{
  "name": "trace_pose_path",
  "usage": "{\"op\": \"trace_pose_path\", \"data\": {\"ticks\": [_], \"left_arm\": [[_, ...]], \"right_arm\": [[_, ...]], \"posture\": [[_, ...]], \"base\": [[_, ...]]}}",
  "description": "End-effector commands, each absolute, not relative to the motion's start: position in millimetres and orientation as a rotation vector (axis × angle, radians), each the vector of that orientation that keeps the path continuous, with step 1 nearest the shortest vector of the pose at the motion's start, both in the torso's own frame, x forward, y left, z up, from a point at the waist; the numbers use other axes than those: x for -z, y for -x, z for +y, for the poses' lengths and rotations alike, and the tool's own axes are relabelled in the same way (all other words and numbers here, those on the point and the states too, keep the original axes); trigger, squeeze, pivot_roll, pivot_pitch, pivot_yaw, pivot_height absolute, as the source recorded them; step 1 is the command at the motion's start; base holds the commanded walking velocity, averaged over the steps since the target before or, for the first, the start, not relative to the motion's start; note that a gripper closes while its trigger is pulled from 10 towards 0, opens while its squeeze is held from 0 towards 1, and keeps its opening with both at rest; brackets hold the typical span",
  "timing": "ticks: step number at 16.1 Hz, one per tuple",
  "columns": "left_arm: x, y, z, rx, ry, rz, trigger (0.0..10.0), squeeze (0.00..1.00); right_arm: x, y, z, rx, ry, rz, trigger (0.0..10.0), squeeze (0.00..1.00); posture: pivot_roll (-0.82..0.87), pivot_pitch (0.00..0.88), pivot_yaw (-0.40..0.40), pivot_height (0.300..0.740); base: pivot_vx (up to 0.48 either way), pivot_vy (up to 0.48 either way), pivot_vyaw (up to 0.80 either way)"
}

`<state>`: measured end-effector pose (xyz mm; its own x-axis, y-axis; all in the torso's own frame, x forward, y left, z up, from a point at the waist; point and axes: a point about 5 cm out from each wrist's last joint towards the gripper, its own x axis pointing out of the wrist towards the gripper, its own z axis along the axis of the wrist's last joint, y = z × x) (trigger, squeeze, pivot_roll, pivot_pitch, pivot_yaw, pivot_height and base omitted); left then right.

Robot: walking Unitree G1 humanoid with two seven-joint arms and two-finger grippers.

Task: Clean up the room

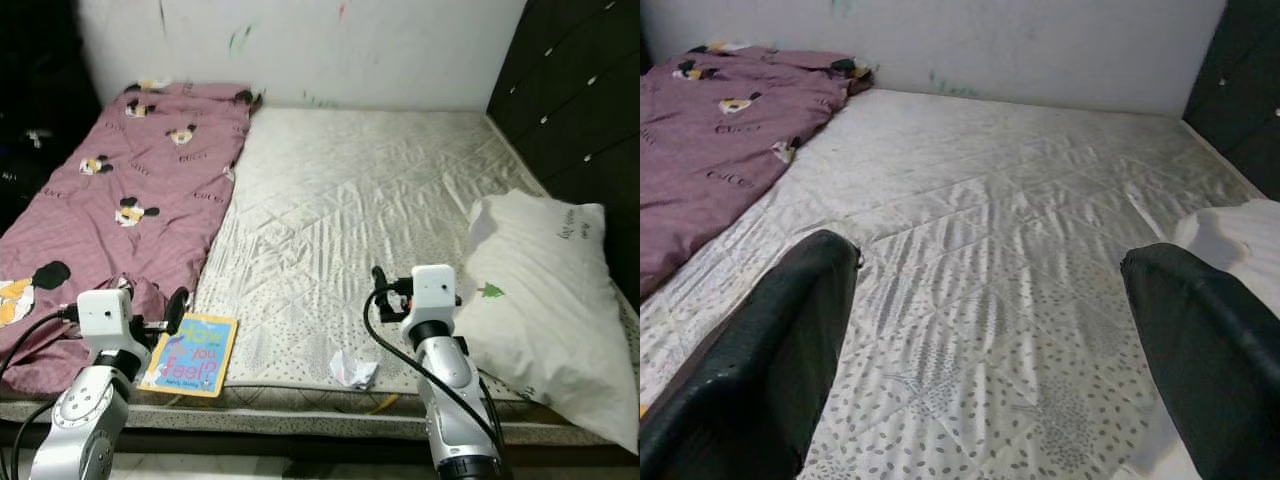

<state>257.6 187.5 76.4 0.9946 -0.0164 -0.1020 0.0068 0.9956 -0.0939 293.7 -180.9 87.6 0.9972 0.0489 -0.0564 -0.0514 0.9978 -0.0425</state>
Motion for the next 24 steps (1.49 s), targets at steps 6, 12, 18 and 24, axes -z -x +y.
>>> {"op": "trace_pose_path", "data": {"ticks": [6,12,18,24], "left_arm": [[-99,-277,195,-0.042,0.091,0.041,10.0,0.00],[-92,-263,197,-0.064,0.074,0.038,10.0,0.00],[-95,-265,198,-0.080,0.080,0.023,10.0,0.00],[-97,-265,197,-0.080,0.073,0.014,10.0,0.00]], "right_arm": [[-98,-300,-167,-0.096,0.024,0.022,10.0,0.00],[-96,-292,-170,-0.107,0.008,0.033,10.0,0.00],[-102,-288,-173,-0.113,-0.006,0.019,10.0,0.00],[-102,-290,-167,-0.143,-0.004,0.023,10.0,0.00]], "posture": [[0.04,0.028,0.005,0.732],[0.03,0.052,-0.006,0.667],[0.02,0.058,-0.003,0.602],[0.02,0.061,-0.003,0.602]], "base": [[0.000,0.000,0.00],[0.000,0.000,0.00],[0.000,0.000,0.00],[0.000,0.000,0.00]]}}
